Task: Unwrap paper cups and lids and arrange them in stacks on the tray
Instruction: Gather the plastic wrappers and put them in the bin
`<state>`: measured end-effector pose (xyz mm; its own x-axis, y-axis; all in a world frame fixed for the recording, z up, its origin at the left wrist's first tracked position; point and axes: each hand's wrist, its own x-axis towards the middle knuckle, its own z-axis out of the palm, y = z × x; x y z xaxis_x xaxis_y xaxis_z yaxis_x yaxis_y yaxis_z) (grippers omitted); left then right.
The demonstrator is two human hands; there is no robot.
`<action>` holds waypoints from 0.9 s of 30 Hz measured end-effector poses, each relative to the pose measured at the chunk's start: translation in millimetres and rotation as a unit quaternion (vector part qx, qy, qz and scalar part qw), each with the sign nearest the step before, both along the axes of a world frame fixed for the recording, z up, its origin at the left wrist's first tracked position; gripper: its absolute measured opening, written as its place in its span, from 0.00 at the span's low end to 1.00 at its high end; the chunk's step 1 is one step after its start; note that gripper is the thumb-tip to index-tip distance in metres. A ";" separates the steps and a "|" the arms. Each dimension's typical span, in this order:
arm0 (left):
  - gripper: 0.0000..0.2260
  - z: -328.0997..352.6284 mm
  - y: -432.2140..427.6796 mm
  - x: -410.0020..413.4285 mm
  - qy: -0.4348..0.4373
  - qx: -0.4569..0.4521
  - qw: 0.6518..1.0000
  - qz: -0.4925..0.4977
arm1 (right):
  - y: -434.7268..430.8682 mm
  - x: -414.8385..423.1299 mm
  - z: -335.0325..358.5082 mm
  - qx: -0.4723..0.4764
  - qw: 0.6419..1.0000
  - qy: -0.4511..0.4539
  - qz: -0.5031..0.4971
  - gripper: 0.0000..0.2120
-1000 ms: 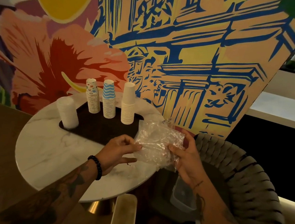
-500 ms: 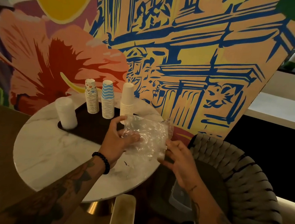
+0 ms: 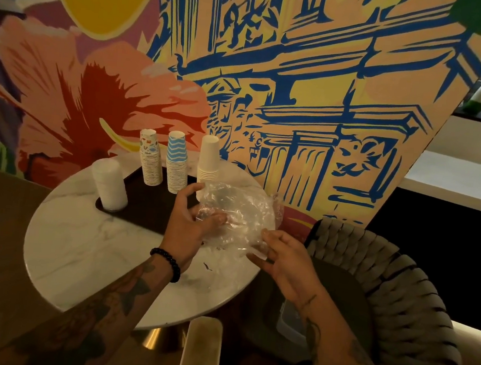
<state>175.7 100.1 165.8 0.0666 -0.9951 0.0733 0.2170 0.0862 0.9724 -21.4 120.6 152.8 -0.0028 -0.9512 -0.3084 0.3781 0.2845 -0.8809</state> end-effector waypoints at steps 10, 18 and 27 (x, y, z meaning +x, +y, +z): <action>0.35 -4.0 -0.9 -2.2 0.015 0.006 1.000 -0.003 | 2.6 4.6 8.3 0.008 0.998 -0.050 -0.026 0.25; 0.54 0.2 1.4 2.4 -0.025 0.081 0.993 -0.083 | -7.5 -4.4 11.3 -0.052 0.998 0.009 -0.047 0.31; 0.38 24.8 -8.0 17.3 -0.112 0.158 0.970 -0.150 | -14.9 -20.0 27.4 -0.083 0.993 0.085 0.004 0.33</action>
